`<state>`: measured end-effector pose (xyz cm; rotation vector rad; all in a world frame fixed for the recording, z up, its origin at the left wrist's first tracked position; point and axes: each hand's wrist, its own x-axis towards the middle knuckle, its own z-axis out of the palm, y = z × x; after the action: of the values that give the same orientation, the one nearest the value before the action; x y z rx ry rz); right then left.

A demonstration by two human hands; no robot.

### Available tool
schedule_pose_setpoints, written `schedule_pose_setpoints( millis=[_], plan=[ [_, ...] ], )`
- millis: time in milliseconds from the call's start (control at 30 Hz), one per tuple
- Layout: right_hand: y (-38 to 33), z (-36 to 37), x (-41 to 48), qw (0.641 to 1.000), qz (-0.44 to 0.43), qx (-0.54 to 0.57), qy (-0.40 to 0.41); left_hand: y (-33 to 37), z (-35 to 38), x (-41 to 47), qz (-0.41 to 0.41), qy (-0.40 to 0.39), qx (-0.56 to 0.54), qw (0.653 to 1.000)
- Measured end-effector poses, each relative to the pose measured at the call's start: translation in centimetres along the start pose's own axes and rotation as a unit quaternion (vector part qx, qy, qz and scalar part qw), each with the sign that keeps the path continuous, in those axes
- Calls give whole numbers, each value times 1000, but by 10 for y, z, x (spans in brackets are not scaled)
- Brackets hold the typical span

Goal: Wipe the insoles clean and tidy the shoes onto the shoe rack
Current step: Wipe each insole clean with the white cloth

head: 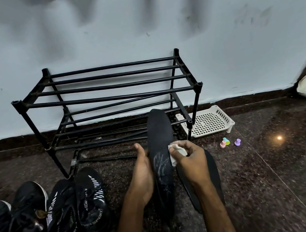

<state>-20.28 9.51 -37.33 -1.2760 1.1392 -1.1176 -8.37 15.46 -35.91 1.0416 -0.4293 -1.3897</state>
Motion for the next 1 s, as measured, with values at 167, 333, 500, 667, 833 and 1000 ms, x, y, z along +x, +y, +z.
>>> schedule_pose_setpoints(
  millis=[167, 333, 500, 667, 833, 1000],
  plan=[
    [-8, 10, -1, 999, -21, -25, 20, -8, 1, 3, -55, -27, -88, 994],
    [-17, 9, -10, 977, -133, -148, 70, -11, 2, 7, -32, -1, -73, 997],
    [-17, 3, -8, 975, -122, -165, 88, -10, -2, 9, -6, -4, -57, 998],
    [-18, -1, -4, 982, -111, -144, 49, -7, -7, 7, -51, -60, -77, 994],
    [-17, -4, -3, 982, -124, -139, 27, -2, -18, 5, -45, -84, -107, 990],
    [-19, 5, -6, 955, -208, -195, 77, -5, -17, 10, -20, -40, -85, 995]
  ],
)
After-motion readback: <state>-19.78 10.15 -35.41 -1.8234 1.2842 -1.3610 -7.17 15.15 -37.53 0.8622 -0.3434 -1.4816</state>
